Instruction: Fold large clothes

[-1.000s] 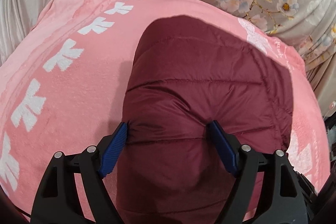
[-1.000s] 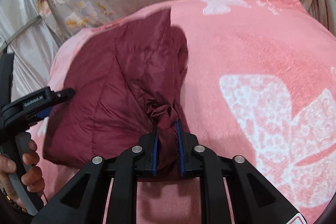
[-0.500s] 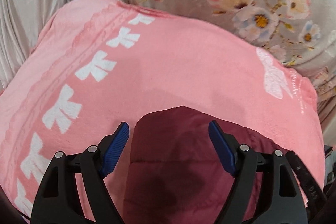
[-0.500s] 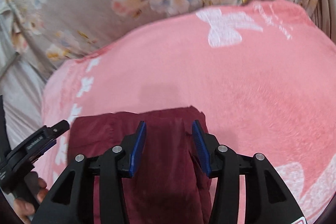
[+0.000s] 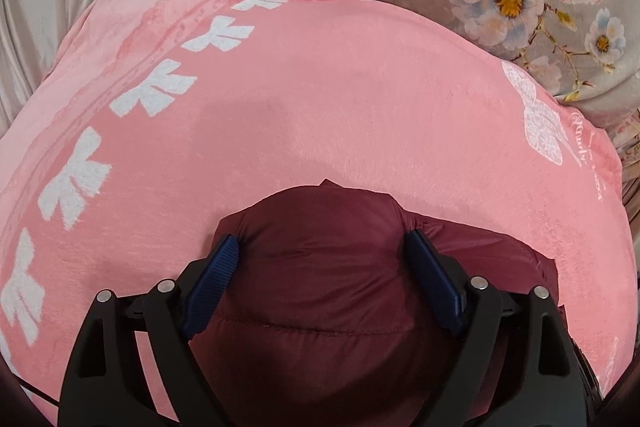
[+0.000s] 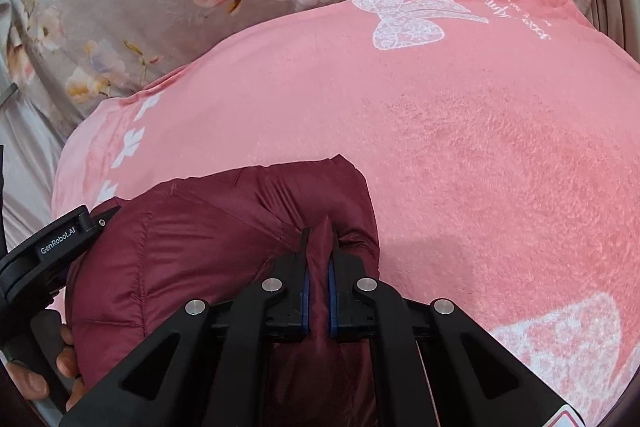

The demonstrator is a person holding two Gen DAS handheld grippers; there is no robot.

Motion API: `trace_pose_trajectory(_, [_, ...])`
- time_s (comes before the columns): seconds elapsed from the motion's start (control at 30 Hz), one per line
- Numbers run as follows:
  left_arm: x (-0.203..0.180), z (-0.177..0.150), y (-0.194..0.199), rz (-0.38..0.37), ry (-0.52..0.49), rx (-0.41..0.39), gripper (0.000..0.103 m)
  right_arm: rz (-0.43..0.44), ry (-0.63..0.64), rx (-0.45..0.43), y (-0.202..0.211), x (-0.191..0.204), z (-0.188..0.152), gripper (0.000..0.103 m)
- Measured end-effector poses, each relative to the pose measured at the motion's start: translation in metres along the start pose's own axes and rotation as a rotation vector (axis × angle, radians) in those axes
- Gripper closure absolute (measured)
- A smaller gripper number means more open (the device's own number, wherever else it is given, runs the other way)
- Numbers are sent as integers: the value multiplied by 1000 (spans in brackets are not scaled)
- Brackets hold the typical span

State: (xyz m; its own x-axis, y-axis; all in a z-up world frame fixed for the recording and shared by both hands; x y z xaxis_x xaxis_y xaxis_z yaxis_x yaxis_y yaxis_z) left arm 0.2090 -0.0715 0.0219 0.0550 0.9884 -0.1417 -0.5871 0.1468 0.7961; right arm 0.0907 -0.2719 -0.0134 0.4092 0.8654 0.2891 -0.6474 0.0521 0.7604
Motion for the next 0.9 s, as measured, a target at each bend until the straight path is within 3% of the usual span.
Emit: trace_pose_trajectory(0.9, [-17,-10,-34,128,-59,-57,10,-52,56,16,-29,6,-2,100])
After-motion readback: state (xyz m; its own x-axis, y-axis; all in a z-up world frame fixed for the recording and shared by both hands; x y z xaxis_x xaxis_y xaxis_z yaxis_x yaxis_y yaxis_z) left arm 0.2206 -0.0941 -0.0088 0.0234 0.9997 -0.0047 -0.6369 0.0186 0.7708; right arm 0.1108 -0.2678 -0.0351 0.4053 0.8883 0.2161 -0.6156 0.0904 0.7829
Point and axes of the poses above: each gripper's, at about its wrist camera, not at the fingertips, and y roughly against the way its jaws point, x to its left, z to its top, the point moved 2 cm from there along -y, roughly the way its jaws point, and after that the axes turned 2 degrees about y, right-handed, at the moved point
